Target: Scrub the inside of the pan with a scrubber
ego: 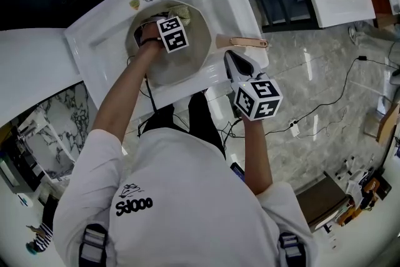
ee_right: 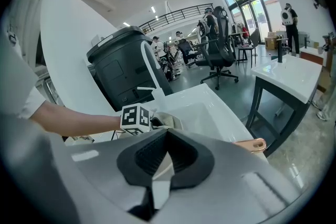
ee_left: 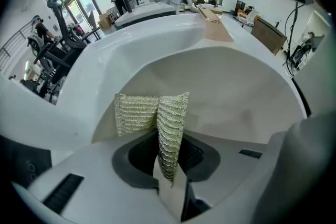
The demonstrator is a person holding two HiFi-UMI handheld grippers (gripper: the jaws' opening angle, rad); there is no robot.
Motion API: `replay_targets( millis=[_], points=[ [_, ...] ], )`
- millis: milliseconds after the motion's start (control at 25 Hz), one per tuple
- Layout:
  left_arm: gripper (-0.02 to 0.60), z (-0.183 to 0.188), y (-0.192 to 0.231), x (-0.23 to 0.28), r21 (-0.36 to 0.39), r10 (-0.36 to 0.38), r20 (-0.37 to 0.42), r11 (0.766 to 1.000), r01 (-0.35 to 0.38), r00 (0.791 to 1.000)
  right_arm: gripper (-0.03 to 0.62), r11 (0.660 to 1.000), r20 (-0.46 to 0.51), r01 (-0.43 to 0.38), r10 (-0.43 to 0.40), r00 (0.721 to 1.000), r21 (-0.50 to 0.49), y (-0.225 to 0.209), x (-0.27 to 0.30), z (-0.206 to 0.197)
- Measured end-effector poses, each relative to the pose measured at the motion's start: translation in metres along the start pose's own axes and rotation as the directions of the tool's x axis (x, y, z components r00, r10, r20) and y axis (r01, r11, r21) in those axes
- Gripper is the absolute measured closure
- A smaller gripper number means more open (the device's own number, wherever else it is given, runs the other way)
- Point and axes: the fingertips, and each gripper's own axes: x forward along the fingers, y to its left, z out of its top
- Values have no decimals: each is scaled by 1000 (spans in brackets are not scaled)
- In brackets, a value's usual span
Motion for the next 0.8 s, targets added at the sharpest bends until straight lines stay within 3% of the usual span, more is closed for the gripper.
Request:
replay_targets(
  millis=[120,400,640,800],
  points=[
    [508,-2,21,-12,-15,52,5,999,-52,999,585,1000,-2,-6,6,1000,-5,4,2,1],
    [508,-12,26,-7,-39,63,-17,997,-64,998,585,999,-1,-27,27,1000,-25,20,9,5],
    [506,-33,7,11,-104,-31,-49,994,26,998,585,999,-1,-30,30,1000,-13,24,7,2],
    [506,-36,-2,13,-124,-54,-22,991,51,998,585,1000,-5,-25,25,1000,-11,23,6,-1]
  ],
)
